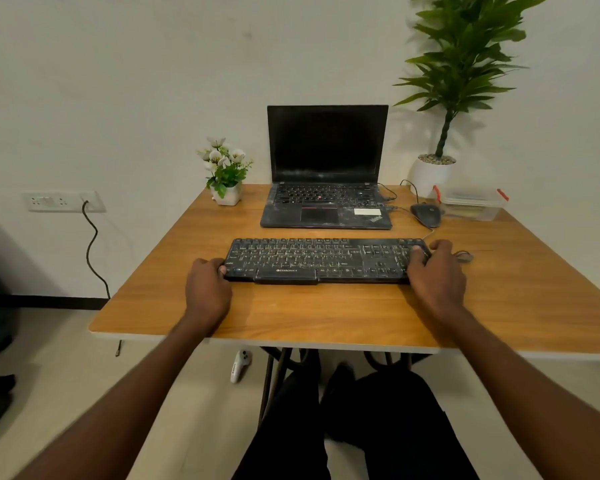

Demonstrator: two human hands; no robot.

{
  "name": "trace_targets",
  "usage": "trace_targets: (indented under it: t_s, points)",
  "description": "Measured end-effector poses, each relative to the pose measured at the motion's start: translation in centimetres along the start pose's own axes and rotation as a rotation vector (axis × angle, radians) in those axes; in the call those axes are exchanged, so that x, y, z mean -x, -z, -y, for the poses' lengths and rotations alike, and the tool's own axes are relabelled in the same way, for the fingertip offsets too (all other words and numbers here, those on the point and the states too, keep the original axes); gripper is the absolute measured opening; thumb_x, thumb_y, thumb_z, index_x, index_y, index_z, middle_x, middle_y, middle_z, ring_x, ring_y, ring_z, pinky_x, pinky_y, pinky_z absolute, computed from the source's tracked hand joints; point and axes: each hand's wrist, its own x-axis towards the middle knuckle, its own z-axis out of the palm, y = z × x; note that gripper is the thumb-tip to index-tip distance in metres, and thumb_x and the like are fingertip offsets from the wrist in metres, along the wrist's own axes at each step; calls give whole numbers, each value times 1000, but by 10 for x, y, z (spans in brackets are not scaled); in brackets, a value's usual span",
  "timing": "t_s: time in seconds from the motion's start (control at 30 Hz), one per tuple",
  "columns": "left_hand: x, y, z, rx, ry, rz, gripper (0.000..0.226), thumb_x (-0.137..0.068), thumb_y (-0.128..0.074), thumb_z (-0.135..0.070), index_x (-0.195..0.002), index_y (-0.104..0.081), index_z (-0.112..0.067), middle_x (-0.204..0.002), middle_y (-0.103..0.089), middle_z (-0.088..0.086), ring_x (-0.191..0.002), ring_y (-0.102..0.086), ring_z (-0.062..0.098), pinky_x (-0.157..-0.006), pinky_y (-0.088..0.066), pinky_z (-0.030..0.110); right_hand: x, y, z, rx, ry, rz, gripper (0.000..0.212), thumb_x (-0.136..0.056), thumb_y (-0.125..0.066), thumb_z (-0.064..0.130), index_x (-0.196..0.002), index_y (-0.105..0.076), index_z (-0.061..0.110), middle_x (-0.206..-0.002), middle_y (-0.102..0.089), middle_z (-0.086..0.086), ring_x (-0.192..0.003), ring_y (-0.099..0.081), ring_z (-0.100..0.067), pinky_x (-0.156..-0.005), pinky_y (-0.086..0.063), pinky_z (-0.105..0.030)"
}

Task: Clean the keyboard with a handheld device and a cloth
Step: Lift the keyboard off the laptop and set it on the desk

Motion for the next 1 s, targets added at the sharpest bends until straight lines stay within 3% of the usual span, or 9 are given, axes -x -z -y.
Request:
trace_targets:
  t_s: [0.1, 0.17, 0.27, 0.37, 0.53, 0.67, 0.83, 0.93, 1.0]
  points:
    - [-7, -4, 2, -18, -31, 26, 32, -111, -45, -9, -129, -71, -8, -113, -58, 15, -98, -54, 29, -83, -44, 39, -13, 1, -3, -26, 33, 139, 44, -102, -52, 47, -127, -44, 12, -114, -61, -9, -94, -58, -27, -81, -49, -43]
    - [-11, -5, 2, -39, -40, 46, 33, -112, -44, -12, -133, -69, -9, -116, -57, 14, -102, -56, 31, -84, -44, 39, -19, 1, -2, -43, 30, 206, 51, -102, -51, 52, -131, -42, 12, -117, -60, -8, -101, -60, -29, -90, -50, -48]
    - [-16, -8, 2, -46, -30, 62, 36, -113, -43, -16, -141, -66, -14, -121, -57, 13, -107, -57, 31, -85, -45, 39, -21, -2, -3, -48, 46, 226, 62, -102, -44, 60, -141, -41, 11, -126, -62, -11, -116, -59, -36, -105, -44, -55]
    - [-20, -8, 3, -39, -7, 80, 38, -113, -43, -17, -144, -64, -16, -124, -57, 11, -112, -57, 31, -88, -49, 43, -20, -3, -7, -122, 15, 217, 60, -104, -38, 59, -145, -43, 15, -133, -63, -13, -121, -58, -37, -105, -45, -54]
    - [-19, -7, 2, -36, -1, 91, 38, -113, -43, -17, -143, -65, -18, -121, -56, 8, -110, -56, 30, -86, -48, 43, -17, -3, -10, -104, 82, 156, 50, -108, -40, 46, -142, -50, 10, -123, -68, -12, -110, -63, -31, -94, -51, -45]
    - [-16, -6, 1, -22, 2, 82, 38, -113, -43, -16, -144, -64, -17, -121, -56, 7, -108, -55, 27, -84, -45, 41, -16, -5, -12, -80, 110, 134, 47, -108, -41, 44, -136, -53, 9, -116, -69, -12, -102, -64, -28, -94, -52, -49]
    - [-5, 0, -13, 44, 19, -42, 37, -112, -50, -22, -146, -58, -12, -140, -50, 14, -126, -53, 30, -101, -47, 43, -19, -8, -9, 32, 132, -18, 47, -105, -46, 44, -138, -51, 11, -129, -64, -11, -119, -58, -31, -105, -43, -57]
    - [4, 4, -31, 35, -136, -135, 38, -110, -54, -21, -148, -53, -17, -140, -50, 9, -132, -44, 26, -105, -45, 44, -16, -4, -7, -38, 204, -130, 40, -103, -52, 33, -137, -51, 11, -131, -62, -11, -121, -56, -29, -105, -43, -57]
    - [3, -3, -51, 57, -242, -102, 38, -109, -53, -17, -148, -52, -18, -138, -53, 5, -128, -44, 21, -104, -45, 43, -16, 0, -10, -127, 248, -157, 35, -102, -56, 25, -135, -54, 13, -127, -63, -8, -113, -59, -25, -99, -48, -56]
